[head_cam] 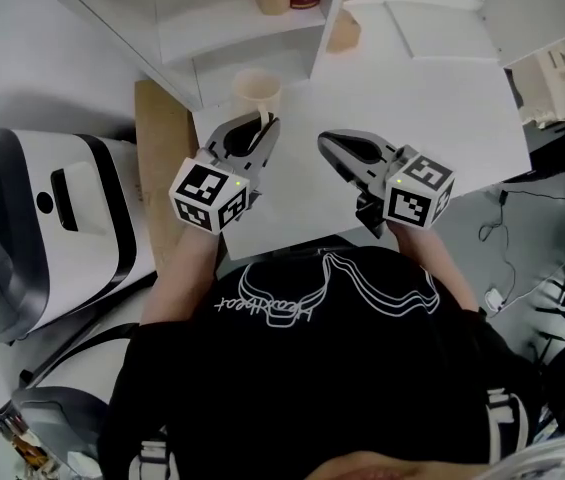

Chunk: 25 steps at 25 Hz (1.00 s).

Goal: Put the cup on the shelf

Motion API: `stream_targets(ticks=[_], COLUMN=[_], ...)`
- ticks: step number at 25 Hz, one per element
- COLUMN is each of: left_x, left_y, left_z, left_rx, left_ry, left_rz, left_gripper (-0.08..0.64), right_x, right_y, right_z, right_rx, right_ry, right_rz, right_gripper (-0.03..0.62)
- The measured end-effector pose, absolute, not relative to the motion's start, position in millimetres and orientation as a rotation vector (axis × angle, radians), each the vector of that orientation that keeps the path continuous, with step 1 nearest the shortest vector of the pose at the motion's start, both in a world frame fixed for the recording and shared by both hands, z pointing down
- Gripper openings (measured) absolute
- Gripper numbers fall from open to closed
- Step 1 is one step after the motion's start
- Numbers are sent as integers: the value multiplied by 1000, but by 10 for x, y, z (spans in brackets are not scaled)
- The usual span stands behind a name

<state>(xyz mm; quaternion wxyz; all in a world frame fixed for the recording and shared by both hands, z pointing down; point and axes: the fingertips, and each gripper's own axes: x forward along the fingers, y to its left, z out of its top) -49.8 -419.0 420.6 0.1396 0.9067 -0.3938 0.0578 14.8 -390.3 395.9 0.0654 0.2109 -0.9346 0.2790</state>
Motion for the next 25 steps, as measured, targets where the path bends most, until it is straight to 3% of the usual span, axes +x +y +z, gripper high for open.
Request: stream_targets(ticks=[25], left_x=[-583], left_y=[-4972], left_z=[4928], left_rx=[2645], left_ry=[-1154], left_rz=[178], left_gripper=[35], right_x=[285], right_y=[-4214], right_z=[4323], right_rx=[667], right_ry=[-2724], right_rz=[903], right_gripper=[6])
